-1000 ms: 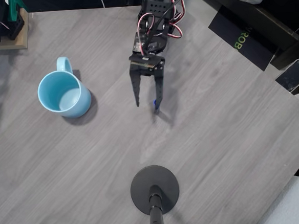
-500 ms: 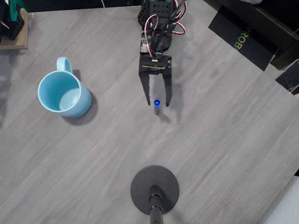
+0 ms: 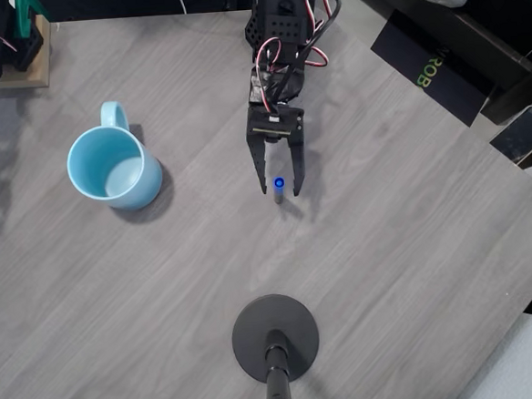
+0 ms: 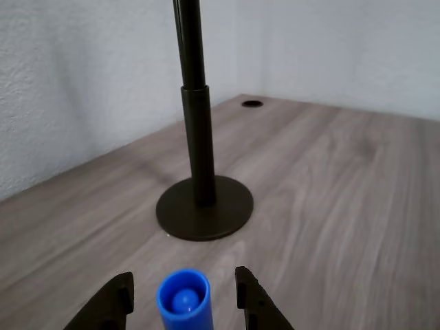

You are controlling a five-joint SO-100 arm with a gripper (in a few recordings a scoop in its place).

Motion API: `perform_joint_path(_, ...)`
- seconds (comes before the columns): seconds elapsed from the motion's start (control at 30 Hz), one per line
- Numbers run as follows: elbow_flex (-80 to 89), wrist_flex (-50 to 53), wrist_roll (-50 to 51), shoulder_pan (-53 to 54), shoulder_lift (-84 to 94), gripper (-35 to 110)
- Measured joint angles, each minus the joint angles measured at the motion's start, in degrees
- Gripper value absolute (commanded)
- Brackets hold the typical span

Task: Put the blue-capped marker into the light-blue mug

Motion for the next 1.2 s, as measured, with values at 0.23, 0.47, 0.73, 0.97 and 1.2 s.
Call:
perform_joint_path(0.23,0.0,-1.3,-2.1,-1.1,-4.4,0)
perform_joint_path(0.47,-0.1,-7.8,-4.0,-1.8,-10.7,0)
perform_joint_path(0.73,-0.4,-9.8,-4.0,-1.8,-12.4,0)
perform_joint_path(0.97,-2.5,-5.3,-3.8,1.0,-7.5,0)
perform_joint_path(1.2,-8.9,8.7,-1.9,4.2,3.9,0)
